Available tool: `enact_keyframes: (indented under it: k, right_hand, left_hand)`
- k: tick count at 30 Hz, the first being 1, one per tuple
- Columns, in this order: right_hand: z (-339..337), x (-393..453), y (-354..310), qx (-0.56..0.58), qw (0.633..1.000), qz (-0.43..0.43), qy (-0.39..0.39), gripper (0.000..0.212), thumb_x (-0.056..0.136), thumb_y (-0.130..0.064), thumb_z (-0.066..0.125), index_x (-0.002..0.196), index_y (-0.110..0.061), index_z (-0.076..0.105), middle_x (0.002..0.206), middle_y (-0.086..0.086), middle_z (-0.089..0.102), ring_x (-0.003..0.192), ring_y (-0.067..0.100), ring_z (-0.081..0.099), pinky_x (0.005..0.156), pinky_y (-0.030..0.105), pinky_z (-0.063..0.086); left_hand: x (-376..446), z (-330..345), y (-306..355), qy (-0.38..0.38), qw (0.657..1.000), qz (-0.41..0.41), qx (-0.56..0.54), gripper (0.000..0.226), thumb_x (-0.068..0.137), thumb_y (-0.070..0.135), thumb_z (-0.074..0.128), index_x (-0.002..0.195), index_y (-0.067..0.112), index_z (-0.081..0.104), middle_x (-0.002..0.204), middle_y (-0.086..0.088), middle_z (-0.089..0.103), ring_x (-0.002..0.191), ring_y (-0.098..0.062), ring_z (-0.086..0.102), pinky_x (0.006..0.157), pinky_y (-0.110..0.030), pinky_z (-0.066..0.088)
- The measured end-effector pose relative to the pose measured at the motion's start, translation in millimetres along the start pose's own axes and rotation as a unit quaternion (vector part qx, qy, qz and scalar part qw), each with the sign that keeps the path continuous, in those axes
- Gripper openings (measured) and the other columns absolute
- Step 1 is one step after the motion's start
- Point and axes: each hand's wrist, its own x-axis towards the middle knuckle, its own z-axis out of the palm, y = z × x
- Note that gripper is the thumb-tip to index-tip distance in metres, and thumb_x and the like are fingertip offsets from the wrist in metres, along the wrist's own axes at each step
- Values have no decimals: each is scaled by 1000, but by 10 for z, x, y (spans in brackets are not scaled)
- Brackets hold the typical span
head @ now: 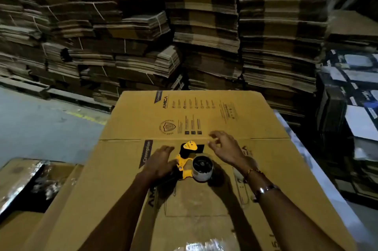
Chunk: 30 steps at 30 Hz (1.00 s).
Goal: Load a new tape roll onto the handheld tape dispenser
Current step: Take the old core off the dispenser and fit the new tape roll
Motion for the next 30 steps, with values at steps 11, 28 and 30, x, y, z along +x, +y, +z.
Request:
enact_keyframes:
  k: [11, 28, 30]
  right_hand:
    - [577, -525, 443, -15, 991, 44, -126, 34, 98, -23, 57, 130, -13, 60, 140, 5, 42, 125, 24, 50, 97, 33, 42]
    - [976, -1035, 535, 60, 994, 63, -68, 37, 77, -38, 80, 81, -24, 45, 125, 2, 39, 106, 27, 54, 80, 44, 57]
    - [981, -1115, 593, 65, 993, 59, -76, 42, 73, -47, 79, 80, -26, 43, 124, 1, 39, 106, 25, 52, 81, 43, 56]
  left_hand:
    - [-418, 525, -226, -27, 992, -23, 121, 66, 94, 30, 59, 153, 18, 31, 142, -7, 49, 122, -30, 50, 98, -40, 43]
    - [-685, 780, -126, -10, 996, -70, 53, 59, 92, 59, 52, 137, 20, 51, 126, -5, 64, 112, -26, 62, 91, -38, 49]
    - [-685, 811, -76, -39, 997, -60, 38, 59, 90, 60, 49, 134, 23, 53, 125, -4, 64, 111, -25, 62, 92, -39, 50]
